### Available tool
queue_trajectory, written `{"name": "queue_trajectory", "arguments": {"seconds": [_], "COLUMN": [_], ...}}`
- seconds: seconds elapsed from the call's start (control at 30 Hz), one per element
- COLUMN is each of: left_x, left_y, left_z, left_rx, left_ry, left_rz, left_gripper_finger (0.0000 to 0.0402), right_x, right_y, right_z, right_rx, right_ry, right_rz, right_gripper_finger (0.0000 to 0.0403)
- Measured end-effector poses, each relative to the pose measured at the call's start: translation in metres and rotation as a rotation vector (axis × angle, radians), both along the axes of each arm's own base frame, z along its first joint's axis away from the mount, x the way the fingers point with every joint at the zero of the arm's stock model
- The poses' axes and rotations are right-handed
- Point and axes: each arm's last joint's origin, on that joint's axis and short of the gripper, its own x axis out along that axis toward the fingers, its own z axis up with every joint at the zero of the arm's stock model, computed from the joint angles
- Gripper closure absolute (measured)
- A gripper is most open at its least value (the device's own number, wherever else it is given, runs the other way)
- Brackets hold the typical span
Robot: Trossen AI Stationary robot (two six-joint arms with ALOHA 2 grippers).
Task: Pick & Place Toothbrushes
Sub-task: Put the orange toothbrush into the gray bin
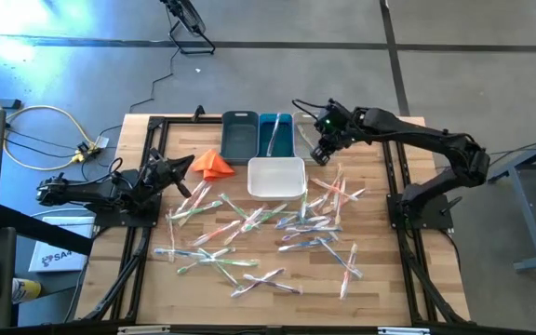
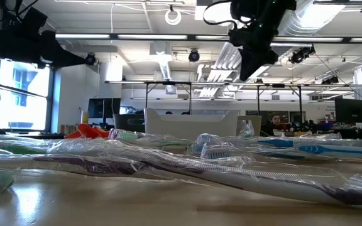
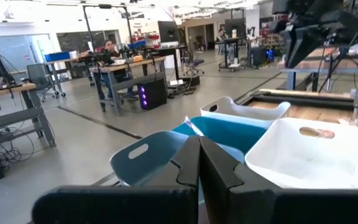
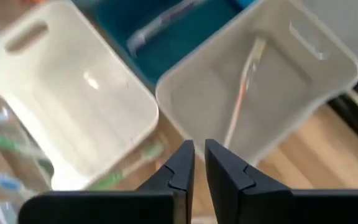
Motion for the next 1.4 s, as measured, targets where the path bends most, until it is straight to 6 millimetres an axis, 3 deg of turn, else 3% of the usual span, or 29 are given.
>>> {"name": "queue_trajectory", "arguments": {"seconds": [0.3,0.9,1.4], "left_x": [0.0,0.001,0.001], "left_y": [0.0,0.0,0.0], "left_z": [-0.004,-0.006,-0.005], "left_rx": [-0.018,-0.012,-0.05], "left_ry": [0.026,0.049,0.015], "left_rz": [-0.002,-0.001,-0.004], "left_gripper_finger": [0.0402,0.0402,0.0402], "right_x": [0.001,-0.002,-0.003], "right_y": [0.011,0.021,0.023], "right_z": [-0.005,-0.071,-0.074], "right_rx": [0.033,0.198,0.218], "right_ry": [0.035,-0.019,-0.022], "right_rz": [0.017,0.118,0.189], "right_gripper_finger": [0.0393,0.0399,0.0399]}}
